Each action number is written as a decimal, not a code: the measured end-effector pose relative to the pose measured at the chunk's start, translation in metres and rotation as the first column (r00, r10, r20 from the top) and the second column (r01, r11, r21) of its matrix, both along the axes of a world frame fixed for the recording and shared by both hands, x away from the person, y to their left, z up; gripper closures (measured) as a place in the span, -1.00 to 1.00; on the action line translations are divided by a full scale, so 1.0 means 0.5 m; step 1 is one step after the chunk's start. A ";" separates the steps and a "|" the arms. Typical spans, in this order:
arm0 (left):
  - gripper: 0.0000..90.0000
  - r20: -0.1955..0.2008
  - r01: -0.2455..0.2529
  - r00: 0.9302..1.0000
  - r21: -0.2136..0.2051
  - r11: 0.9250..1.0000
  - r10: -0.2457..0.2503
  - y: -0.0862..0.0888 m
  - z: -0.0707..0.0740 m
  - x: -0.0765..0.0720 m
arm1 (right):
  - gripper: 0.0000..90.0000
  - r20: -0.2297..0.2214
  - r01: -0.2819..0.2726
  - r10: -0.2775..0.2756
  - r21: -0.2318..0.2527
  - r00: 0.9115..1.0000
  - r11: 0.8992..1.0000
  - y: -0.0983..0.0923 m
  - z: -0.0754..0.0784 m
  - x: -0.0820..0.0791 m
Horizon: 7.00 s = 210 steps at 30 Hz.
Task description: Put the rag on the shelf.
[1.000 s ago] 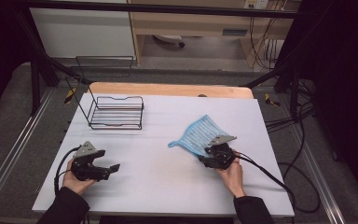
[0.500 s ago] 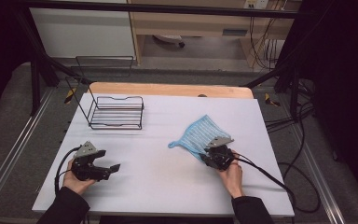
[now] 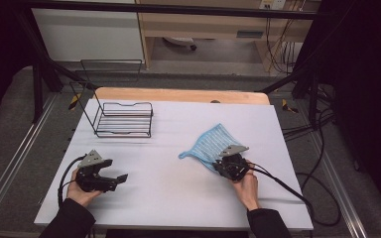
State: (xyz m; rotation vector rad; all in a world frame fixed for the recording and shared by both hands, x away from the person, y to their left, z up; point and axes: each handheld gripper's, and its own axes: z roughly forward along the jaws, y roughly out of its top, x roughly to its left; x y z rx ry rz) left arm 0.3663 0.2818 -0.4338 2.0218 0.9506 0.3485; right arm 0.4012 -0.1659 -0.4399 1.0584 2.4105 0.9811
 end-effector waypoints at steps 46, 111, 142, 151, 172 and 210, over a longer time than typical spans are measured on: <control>-0.73 -0.025 -0.008 1.000 0.002 1.000 0.008 -0.014 0.008 -0.002 | -0.04 -0.063 -0.217 0.230 0.172 0.971 0.961 0.060 0.033 -0.108; 0.89 -0.202 0.121 0.975 0.114 0.986 -0.096 -0.369 -0.005 0.047 | 0.90 -0.138 0.146 -0.130 0.118 0.982 0.982 -0.065 -0.002 -0.016; 0.76 -0.187 0.022 0.982 0.041 0.999 -0.014 -0.290 0.007 -0.022 | 0.90 -0.042 0.031 -0.029 0.052 0.999 0.998 0.034 0.021 0.039; 0.36 -0.152 -0.023 0.988 0.021 1.000 0.026 -0.291 0.016 0.030 | 0.59 -0.050 0.072 -0.072 0.000 0.996 0.997 0.012 0.018 0.032; 0.36 -0.250 0.019 0.968 0.046 0.999 -0.007 -0.349 -0.017 0.106 | 0.08 -0.162 0.175 -0.149 0.160 0.975 0.972 0.000 -0.016 -0.018; 0.57 -0.184 -0.047 0.982 0.035 0.998 0.053 -0.268 -0.002 0.000 | 0.51 -0.077 -0.005 0.018 0.165 0.997 0.986 0.085 -0.013 0.021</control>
